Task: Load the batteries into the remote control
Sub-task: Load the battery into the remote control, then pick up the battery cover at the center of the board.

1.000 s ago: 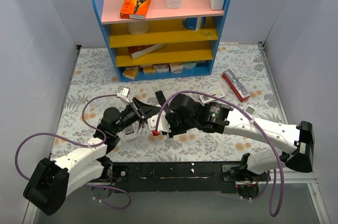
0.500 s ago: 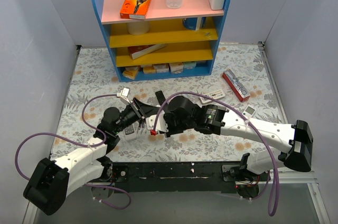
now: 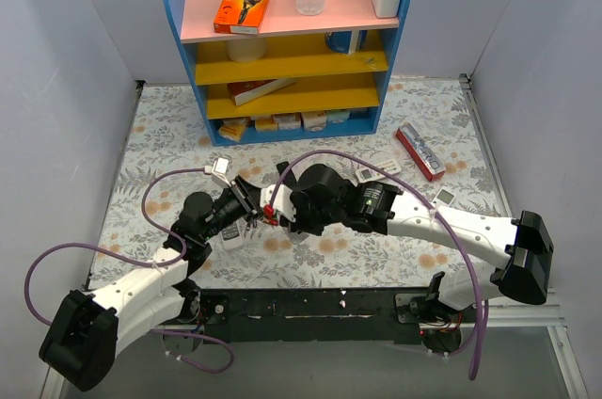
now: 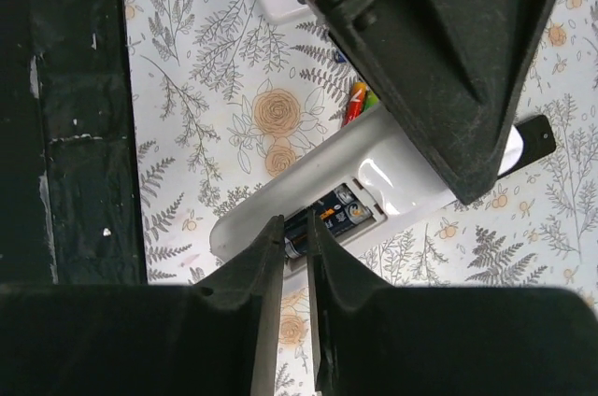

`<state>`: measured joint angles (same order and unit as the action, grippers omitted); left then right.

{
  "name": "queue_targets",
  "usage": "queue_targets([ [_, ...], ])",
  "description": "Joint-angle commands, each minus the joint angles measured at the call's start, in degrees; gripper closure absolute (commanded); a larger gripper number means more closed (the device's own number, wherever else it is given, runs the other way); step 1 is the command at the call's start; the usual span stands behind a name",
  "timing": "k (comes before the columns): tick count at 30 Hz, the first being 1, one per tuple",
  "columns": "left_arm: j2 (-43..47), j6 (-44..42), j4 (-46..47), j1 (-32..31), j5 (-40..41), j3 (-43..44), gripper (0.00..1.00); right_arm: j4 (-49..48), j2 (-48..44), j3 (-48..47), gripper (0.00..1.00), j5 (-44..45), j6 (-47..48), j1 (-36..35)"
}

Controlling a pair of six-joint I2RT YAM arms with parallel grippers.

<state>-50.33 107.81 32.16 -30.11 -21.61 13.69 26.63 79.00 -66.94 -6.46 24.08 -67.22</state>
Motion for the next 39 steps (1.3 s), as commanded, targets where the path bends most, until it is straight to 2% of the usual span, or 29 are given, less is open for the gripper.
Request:
queue_targets([
  [1,2.0,-3.4,-0.9,-0.4,1.8,1.5,1.00,-3.2,-1.8,-1.1,0.76,-0.5,-9.1,0.9],
  [7,1.6,-7.5,-4.5,-0.4,6.0,1.2,1.00,-4.3,-5.2,-1.2,0.71,4.3,-17.4,1.6],
  [10,2.0,-8.8,-6.7,-0.4,8.4,0.9,1.00,-3.8,-7.1,-0.7,0.68,10.2,-22.4,2.2],
  [11,2.2,-9.2,-7.4,-0.4,9.2,0.6,1.00,-3.0,-7.5,-0.7,0.57,14.2,-23.6,2.5],
  [14,3.1,-9.9,-9.1,-0.5,10.7,0.2,1.00,0.9,-8.1,0.4,0.37,19.6,-31.5,5.3],
  [17,4.1,-10.2,-10.5,-0.4,11.2,-0.1,1.00,3.2,-9.0,3.4,0.32,22.4,-39.0,9.3],
  [20,4.9,-10.2,-11.4,-0.4,11.1,-0.2,1.00,4.3,-9.1,6.4,0.30,22.2,-45.5,13.8],
  [25,6.2,-10.2,-12.6,-0.4,10.6,-0.2,1.00,2.6,-7.5,10.4,0.31,21.8,-47.3,17.5],
  [39,8.0,-10.0,-14.1,-0.3,7.9,-1.2,1.00,1.8,9.0,10.2,0.48,20.2,-37.6,19.9],
])
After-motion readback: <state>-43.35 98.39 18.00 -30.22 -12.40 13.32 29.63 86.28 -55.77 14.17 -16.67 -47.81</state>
